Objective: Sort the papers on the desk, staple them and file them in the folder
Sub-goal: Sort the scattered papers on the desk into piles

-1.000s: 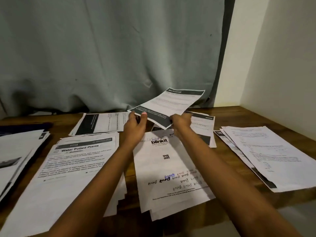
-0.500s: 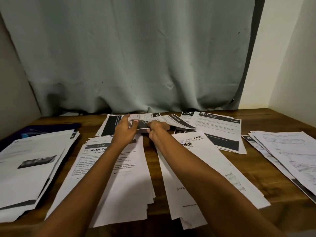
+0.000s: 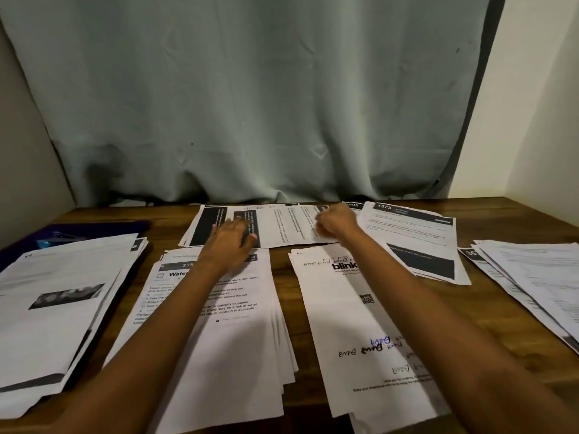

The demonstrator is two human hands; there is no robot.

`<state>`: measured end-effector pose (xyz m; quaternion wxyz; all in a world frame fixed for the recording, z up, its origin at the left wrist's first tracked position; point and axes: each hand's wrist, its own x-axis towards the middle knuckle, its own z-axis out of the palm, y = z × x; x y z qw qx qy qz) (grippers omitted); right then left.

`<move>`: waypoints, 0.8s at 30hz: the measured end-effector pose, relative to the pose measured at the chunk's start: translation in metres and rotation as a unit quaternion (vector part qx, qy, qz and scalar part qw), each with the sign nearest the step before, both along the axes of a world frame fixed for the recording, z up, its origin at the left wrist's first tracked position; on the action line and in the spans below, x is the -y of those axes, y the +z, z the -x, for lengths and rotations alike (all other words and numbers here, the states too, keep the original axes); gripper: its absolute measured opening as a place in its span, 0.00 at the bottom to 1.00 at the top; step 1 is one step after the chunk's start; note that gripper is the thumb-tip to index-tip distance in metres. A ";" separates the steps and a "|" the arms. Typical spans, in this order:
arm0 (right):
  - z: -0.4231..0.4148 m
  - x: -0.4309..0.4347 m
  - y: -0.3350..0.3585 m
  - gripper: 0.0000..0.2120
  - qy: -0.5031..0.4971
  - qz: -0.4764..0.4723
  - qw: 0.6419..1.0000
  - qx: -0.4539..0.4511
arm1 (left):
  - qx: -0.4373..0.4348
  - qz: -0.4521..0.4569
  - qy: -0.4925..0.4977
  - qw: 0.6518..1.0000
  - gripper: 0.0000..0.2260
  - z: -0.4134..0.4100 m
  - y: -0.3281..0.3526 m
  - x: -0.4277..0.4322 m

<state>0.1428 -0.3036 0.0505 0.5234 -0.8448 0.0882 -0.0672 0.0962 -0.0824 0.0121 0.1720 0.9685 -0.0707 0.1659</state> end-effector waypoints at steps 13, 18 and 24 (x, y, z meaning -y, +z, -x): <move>-0.038 0.041 -0.022 0.21 -0.029 0.263 0.962 -0.071 | -0.105 -0.084 -0.011 0.991 0.26 -0.025 -0.024 0.007; -0.050 0.035 -0.014 0.12 -0.047 0.134 0.989 -0.049 | -0.112 -0.095 0.003 0.989 0.26 -0.025 -0.024 0.005; -0.057 0.005 -0.019 0.12 -0.043 -0.067 0.997 -0.017 | -0.084 -0.089 0.002 0.992 0.26 -0.028 -0.019 0.003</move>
